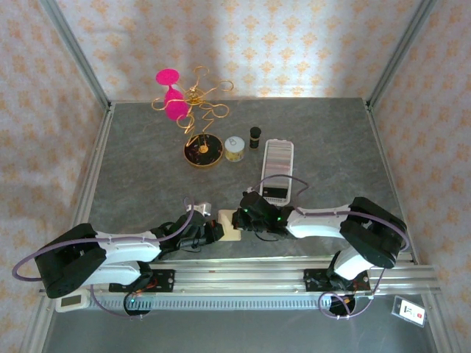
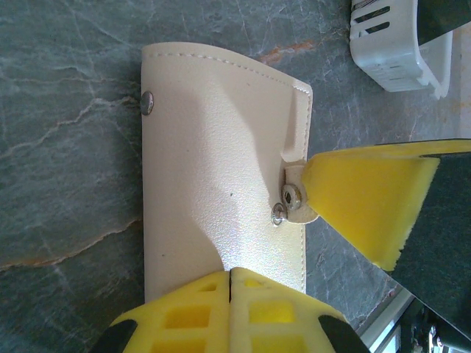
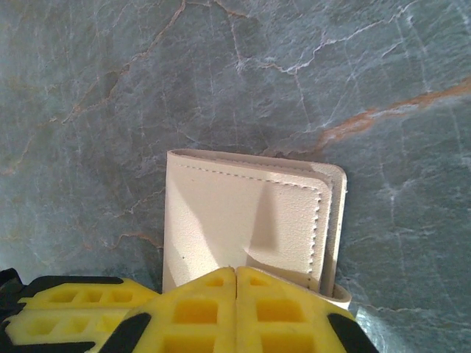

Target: Put the credit cards into the card holder

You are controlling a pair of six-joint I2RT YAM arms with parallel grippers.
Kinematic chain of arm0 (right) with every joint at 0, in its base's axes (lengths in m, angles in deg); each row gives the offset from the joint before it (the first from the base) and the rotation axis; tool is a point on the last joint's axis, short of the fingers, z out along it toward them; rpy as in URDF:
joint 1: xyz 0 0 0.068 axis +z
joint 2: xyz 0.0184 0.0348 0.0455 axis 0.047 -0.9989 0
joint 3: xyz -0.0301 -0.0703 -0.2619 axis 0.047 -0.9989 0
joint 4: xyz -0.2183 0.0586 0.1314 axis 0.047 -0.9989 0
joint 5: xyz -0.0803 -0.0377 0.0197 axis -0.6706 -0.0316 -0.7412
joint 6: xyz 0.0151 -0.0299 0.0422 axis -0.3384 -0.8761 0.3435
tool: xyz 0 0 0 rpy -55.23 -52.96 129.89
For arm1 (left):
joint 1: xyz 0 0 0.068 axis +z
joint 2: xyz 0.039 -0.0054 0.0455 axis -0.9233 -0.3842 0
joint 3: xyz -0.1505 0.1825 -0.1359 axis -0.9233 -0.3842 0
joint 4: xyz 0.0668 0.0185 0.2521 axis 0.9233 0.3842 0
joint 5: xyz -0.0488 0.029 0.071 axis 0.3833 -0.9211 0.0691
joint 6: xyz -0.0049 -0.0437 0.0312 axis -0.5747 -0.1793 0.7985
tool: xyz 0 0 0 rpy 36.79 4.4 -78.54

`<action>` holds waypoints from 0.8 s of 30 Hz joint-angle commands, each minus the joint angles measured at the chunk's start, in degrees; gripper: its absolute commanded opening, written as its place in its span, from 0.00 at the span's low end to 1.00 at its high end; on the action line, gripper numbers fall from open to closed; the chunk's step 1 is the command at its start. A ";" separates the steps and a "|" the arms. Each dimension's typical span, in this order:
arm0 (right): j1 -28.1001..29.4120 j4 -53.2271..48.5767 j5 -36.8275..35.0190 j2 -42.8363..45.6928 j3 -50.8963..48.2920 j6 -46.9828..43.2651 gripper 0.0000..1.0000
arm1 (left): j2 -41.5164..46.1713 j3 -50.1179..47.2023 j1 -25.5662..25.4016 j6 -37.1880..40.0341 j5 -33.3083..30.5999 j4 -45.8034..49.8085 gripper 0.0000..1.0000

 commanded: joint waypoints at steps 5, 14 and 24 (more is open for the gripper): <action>0.43 -2.09 0.51 1.22 -0.32 -2.03 0.00 | 0.29 -0.37 -0.72 -0.04 -1.67 3.65 0.00; 0.45 -0.82 2.45 1.02 -0.98 -3.34 0.00 | -0.10 -0.54 -0.67 -0.21 -1.85 3.40 0.00; 0.49 -0.75 3.09 0.89 -1.10 -4.25 0.00 | -0.08 -0.54 -0.74 -0.37 -1.58 3.29 0.00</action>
